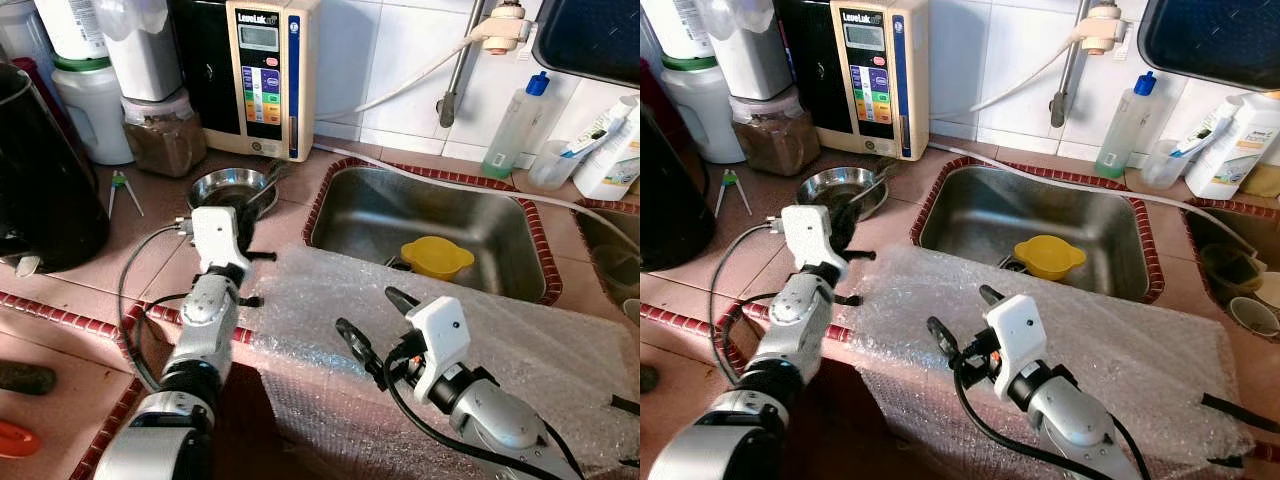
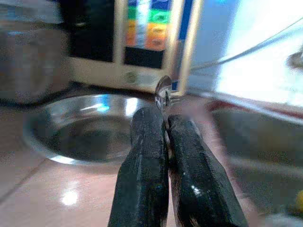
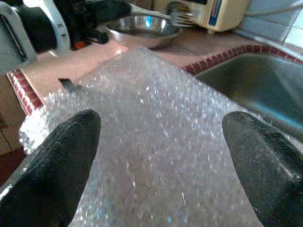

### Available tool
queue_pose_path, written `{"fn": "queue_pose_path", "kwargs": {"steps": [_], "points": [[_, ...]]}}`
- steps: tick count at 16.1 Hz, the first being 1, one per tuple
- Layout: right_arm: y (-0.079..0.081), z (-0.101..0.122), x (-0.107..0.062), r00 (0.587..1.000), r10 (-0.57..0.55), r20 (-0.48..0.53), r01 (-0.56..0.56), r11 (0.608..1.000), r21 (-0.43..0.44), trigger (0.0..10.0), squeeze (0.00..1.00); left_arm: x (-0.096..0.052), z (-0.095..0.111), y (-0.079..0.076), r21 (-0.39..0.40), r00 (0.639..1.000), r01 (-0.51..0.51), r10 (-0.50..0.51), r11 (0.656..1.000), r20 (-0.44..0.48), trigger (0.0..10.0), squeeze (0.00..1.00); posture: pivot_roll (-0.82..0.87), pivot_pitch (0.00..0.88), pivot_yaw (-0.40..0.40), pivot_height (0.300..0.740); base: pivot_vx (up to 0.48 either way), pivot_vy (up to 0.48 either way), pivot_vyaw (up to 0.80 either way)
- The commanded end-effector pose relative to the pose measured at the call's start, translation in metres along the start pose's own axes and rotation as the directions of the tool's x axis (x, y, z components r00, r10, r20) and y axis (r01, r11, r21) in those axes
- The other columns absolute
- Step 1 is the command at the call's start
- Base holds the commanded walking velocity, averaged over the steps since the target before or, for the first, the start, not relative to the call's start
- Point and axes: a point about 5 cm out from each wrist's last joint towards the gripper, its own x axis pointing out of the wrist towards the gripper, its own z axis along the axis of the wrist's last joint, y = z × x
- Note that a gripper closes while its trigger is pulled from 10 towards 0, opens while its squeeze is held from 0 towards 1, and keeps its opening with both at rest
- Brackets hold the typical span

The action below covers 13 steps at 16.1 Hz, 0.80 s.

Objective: Kitchen organization

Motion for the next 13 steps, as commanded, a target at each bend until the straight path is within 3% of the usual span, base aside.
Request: {"fn": "queue_pose_path", "kwargs": {"steps": [1,4,6,8,9,10,11,12,13], "points": [[-0.004,0.0,-0.002,1.0,-0.019,-0.002,0.019,1.0,-0.013,10.0,0.0,-0.003,-0.003,0.007,0.033,0.999,-0.045,0.045,0.998,-0.014,0.0,0.0,-0.02,0.0,-0.003,0.74,0.0,0.0,0.0],[-0.002,-0.001,-0.002,1.0,-0.017,-0.006,0.017,1.0,-0.011,10.0,0.0,-0.004,0.001,0.013,-0.004,0.996,-0.092,0.092,0.996,0.012,0.0,0.0,-0.02,0.0,-0.007,0.74,0.0,0.0,0.0],[-0.002,0.0,-0.002,1.0,-0.012,-0.006,0.012,1.0,-0.013,10.0,0.0,-0.004,-0.007,0.021,0.025,0.982,-0.174,0.176,0.984,-0.065,0.0,0.0,-0.02,0.0,-0.01,0.74,0.0,0.0,0.0],[-0.002,0.0,-0.002,1.0,-0.013,-0.007,0.013,1.0,-0.016,10.0,0.0,-0.005,-0.013,0.018,0.042,0.983,-0.147,0.15,0.988,-0.105,0.0,0.0,-0.02,0.003,-0.009,0.74,0.0,0.0,0.0],[-0.003,0.0,-0.002,1.0,-0.016,-0.008,0.016,1.0,-0.017,10.0,0.0,-0.005,-0.015,0.015,0.046,0.985,-0.125,0.13,0.991,-0.117,7.4,0.0,-0.02,0.003,-0.007,0.74,0.0,0.0,0.0],[-0.003,0.0,-0.003,1.0,-0.019,-0.01,0.019,1.0,-0.018,10.0,0.0,-0.005,-0.016,0.013,0.048,0.985,-0.111,0.117,0.993,-0.13,10.0,0.09,-0.02,0.004,-0.007,0.74,0.0,0.0,0.0],[-0.003,-0.001,-0.003,1.0,-0.022,-0.012,0.022,1.0,-0.018,10.0,0.0,-0.005,-0.017,0.013,0.047,0.982,-0.117,0.122,0.992,-0.145,10.0,0.61,-0.02,0.004,-0.006,0.74,0.0,0.0,0.0],[-0.003,-0.001,-0.003,1.0,-0.022,-0.013,0.022,1.0,-0.019,10.0,0.0,-0.004,-0.018,0.012,0.035,0.979,-0.128,0.132,0.991,-0.157,10.0,1.0,-0.03,0.002,-0.004,0.74,0.0,0.0,0.0],[-0.002,-0.002,-0.003,1.0,-0.023,-0.014,0.023,1.0,-0.018,10.0,0.0,-0.004,-0.018,0.012,0.036,0.978,-0.13,0.134,0.991,-0.159,10.0,1.0,-0.03,0.002,-0.004,0.74,0.0,0.0,0.0]]}}
